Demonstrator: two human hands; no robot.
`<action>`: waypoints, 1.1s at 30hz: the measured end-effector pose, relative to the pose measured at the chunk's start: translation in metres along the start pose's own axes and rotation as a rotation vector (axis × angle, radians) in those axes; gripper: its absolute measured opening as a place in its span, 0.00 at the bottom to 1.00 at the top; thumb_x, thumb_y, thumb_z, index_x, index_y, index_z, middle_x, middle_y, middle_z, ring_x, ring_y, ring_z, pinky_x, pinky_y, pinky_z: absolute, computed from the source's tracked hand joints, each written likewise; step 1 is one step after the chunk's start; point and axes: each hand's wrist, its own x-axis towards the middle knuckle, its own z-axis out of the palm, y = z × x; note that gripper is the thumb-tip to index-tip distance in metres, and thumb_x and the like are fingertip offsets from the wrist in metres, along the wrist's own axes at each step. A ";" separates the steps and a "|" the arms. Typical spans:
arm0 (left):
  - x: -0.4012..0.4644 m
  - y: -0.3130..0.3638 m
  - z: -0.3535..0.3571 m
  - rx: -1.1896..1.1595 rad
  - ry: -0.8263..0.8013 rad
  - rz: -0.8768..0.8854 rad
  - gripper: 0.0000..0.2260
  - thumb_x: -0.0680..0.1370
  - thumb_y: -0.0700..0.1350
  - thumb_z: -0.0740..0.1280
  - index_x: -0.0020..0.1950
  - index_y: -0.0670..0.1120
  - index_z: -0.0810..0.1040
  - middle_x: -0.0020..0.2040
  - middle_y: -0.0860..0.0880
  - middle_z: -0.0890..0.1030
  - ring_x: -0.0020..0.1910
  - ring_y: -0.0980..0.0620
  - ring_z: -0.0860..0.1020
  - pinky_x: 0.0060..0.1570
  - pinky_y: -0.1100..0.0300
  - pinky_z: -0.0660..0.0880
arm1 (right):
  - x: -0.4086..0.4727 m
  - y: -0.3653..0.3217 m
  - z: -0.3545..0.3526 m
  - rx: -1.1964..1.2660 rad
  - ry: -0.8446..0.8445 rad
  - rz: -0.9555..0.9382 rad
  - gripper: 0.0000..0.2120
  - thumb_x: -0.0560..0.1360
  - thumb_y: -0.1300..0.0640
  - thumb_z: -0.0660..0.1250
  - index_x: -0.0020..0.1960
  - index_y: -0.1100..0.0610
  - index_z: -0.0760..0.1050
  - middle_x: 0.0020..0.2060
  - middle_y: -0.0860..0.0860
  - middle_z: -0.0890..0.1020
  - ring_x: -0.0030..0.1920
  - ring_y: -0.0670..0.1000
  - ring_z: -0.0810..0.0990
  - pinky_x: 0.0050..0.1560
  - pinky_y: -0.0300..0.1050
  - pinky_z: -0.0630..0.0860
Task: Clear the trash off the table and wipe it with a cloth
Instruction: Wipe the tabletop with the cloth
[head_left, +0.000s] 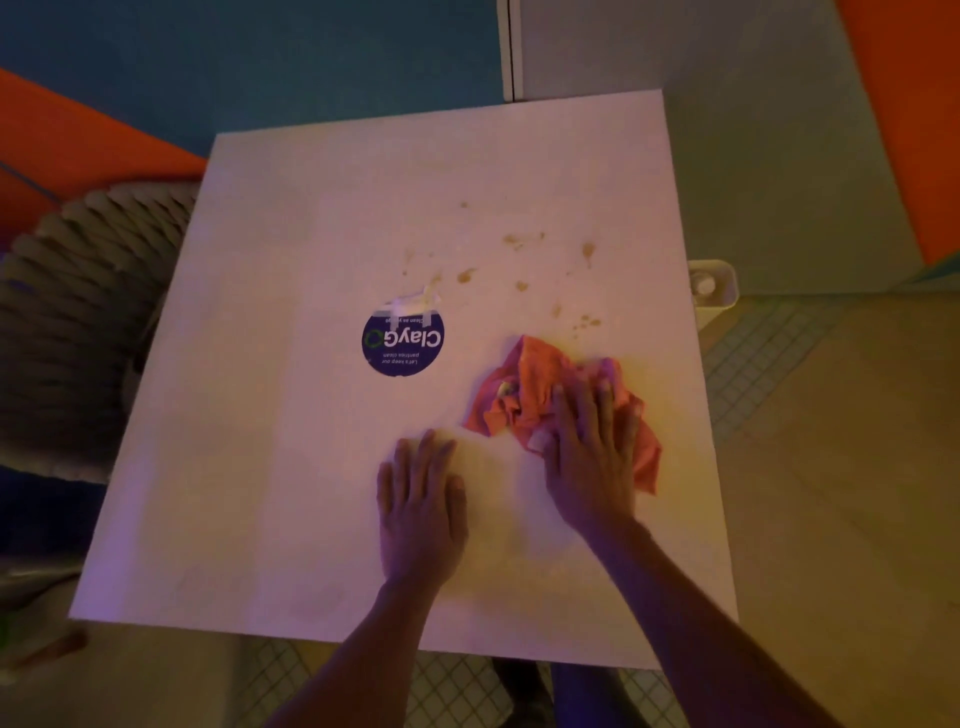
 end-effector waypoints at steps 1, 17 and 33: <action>0.002 0.001 -0.001 -0.002 -0.012 -0.008 0.22 0.82 0.50 0.56 0.76 0.51 0.69 0.79 0.50 0.64 0.80 0.42 0.58 0.77 0.42 0.57 | -0.012 -0.002 -0.001 0.042 0.014 0.012 0.27 0.79 0.50 0.59 0.77 0.57 0.65 0.78 0.57 0.61 0.79 0.62 0.57 0.75 0.68 0.53; 0.135 -0.027 -0.033 -0.087 0.074 -0.308 0.16 0.82 0.52 0.60 0.66 0.49 0.74 0.71 0.48 0.73 0.70 0.43 0.70 0.63 0.44 0.69 | 0.084 -0.015 -0.010 0.177 0.056 0.516 0.37 0.75 0.37 0.59 0.73 0.63 0.65 0.74 0.61 0.66 0.76 0.65 0.60 0.72 0.68 0.56; 0.291 -0.077 -0.007 -0.040 0.026 -0.337 0.25 0.85 0.54 0.50 0.82 0.49 0.58 0.82 0.48 0.56 0.81 0.40 0.52 0.79 0.40 0.47 | 0.174 -0.002 0.026 -0.204 0.082 0.542 0.34 0.79 0.44 0.48 0.79 0.63 0.53 0.78 0.64 0.55 0.78 0.68 0.53 0.73 0.72 0.49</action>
